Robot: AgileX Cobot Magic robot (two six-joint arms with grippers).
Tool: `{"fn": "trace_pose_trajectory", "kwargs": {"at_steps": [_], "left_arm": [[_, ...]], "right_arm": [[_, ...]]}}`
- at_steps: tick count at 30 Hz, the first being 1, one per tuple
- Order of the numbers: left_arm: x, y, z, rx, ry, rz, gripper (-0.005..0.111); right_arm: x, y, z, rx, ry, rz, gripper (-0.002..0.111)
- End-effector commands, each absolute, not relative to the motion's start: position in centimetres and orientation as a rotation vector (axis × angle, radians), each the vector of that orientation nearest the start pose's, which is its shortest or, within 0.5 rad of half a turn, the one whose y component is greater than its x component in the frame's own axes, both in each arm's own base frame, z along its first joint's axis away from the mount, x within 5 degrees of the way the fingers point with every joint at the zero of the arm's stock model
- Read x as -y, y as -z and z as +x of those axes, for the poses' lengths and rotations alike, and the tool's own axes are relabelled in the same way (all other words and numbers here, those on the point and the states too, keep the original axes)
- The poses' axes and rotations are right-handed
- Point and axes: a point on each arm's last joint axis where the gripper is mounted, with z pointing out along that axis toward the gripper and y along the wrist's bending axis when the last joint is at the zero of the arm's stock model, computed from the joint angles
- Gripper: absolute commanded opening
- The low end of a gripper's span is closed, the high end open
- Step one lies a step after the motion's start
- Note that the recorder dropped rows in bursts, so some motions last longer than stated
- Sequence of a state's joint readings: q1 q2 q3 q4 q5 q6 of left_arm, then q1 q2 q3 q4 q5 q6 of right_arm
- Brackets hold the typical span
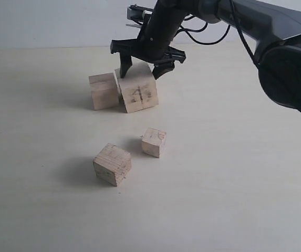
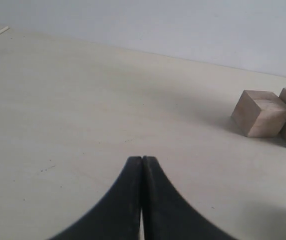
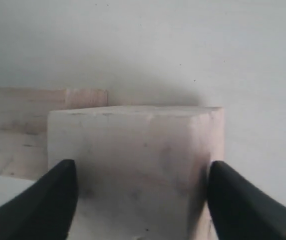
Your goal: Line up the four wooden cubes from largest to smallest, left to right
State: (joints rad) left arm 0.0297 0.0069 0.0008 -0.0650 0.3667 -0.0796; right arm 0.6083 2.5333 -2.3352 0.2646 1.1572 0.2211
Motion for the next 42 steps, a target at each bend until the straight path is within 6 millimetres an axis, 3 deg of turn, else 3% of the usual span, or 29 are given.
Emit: {"fn": "trace_pose_trajectory", "kwargs": {"at_steps": [1, 3, 13, 15, 20, 22, 25, 27, 33, 36, 42], "left_arm": [[0.1, -18.1, 5.3, -1.838, 0.105, -0.136, 0.0], [0.1, -18.1, 5.3, -1.838, 0.105, -0.136, 0.0], [0.1, -18.1, 5.3, -1.838, 0.105, -0.136, 0.0], [0.1, -18.1, 5.3, -1.838, 0.105, -0.136, 0.0], [0.1, -18.1, 5.3, -1.838, 0.105, -0.136, 0.0], [0.1, -18.1, 5.3, -1.838, 0.105, -0.136, 0.0], [0.1, -18.1, 5.3, -1.838, 0.105, -0.136, 0.0], [0.1, -18.1, 5.3, -1.838, 0.105, -0.136, 0.0], [0.1, -18.1, 5.3, -1.838, 0.105, -0.136, 0.0], [0.1, -18.1, 5.3, -1.838, 0.105, -0.136, 0.0], [0.1, -18.1, 5.3, -1.838, 0.105, -0.136, 0.0]], "right_arm": [[-31.0, -16.0, 41.6, -2.935, -0.364, -0.615, 0.007], [-30.3, -15.5, 41.2, -2.952, -0.288, -0.652, 0.0], [-28.3, -11.1, 39.0, -3.119, -0.131, -0.699, 0.0], [-28.2, -11.9, 38.9, -3.107, -0.135, -0.698, 0.0], [-27.7, -17.2, 38.9, -3.005, -0.179, -0.662, 0.0], [-26.5, -18.0, 39.1, -3.006, -0.17, -0.633, 0.0], [-22.9, -17.8, 38.7, -3.08, -0.113, -0.527, 0.0], [-21.5, -18.1, 38.1, -3.105, -0.108, -0.51, 0.0], [-21.0, -21.2, 37.6, -3.01, -0.161, -0.515, 0.0], [-20.9, -21.0, 38.1, -2.982, -0.167, -0.498, 0.0], [-21.4, -16.7, 39.6, -3.006, -0.156, -0.483, 0.0]]}}
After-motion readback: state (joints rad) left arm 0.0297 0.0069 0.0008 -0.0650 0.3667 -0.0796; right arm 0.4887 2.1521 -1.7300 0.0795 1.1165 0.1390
